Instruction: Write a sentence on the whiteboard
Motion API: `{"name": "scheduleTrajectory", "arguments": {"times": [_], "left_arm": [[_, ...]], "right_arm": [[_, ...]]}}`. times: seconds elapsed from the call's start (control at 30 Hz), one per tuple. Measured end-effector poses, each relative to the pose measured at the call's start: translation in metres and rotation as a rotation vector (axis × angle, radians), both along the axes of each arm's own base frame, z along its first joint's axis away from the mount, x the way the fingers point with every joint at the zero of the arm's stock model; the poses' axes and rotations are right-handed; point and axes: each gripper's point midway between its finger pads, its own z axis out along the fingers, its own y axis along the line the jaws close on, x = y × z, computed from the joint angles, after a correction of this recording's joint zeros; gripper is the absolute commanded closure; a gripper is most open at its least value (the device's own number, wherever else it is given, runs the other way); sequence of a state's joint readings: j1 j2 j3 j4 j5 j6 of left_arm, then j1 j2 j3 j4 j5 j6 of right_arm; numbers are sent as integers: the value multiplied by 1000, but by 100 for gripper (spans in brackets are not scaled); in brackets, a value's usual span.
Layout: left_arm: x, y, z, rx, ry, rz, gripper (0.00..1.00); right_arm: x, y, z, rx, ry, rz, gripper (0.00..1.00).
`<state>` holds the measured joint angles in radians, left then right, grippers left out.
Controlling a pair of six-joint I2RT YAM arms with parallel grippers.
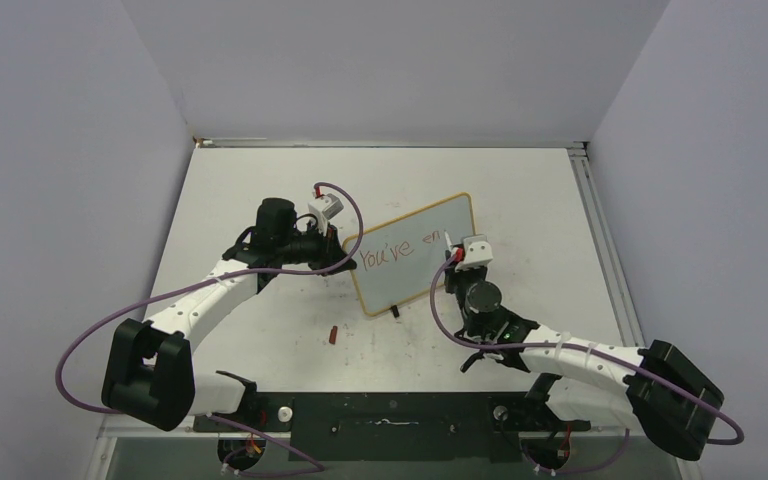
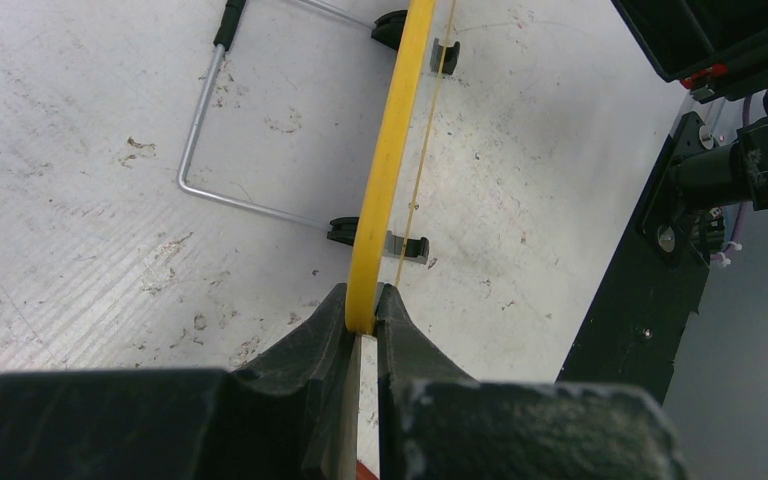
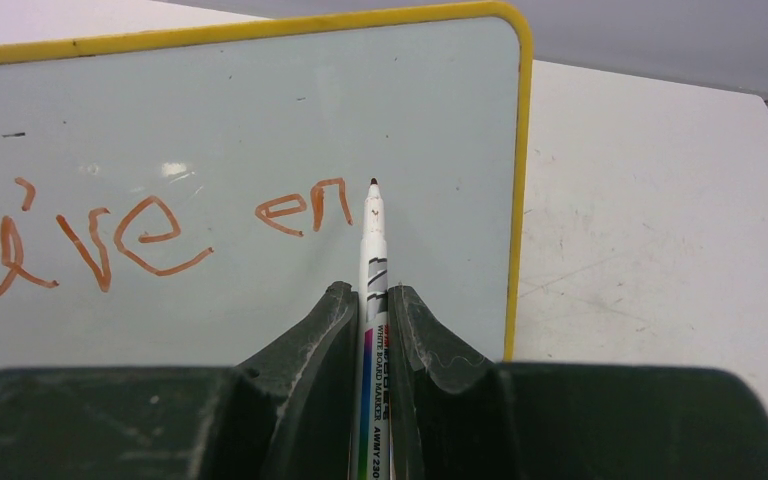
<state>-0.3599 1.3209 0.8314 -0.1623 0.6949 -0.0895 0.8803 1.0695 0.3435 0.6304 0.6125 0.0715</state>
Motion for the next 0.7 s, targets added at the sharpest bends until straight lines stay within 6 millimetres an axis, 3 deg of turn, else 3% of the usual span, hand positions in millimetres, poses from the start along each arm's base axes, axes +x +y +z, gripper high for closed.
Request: {"name": "scheduleTrajectory", "arguments": {"times": [0.4,0.7], "left_arm": [[0,0,0,1,0,1,100],[0,0,0,1,3,3,100]], "right_arm": [[10,0,-16,-42,25,12,95],[14,4,-15,-52,16,22,95]]}}
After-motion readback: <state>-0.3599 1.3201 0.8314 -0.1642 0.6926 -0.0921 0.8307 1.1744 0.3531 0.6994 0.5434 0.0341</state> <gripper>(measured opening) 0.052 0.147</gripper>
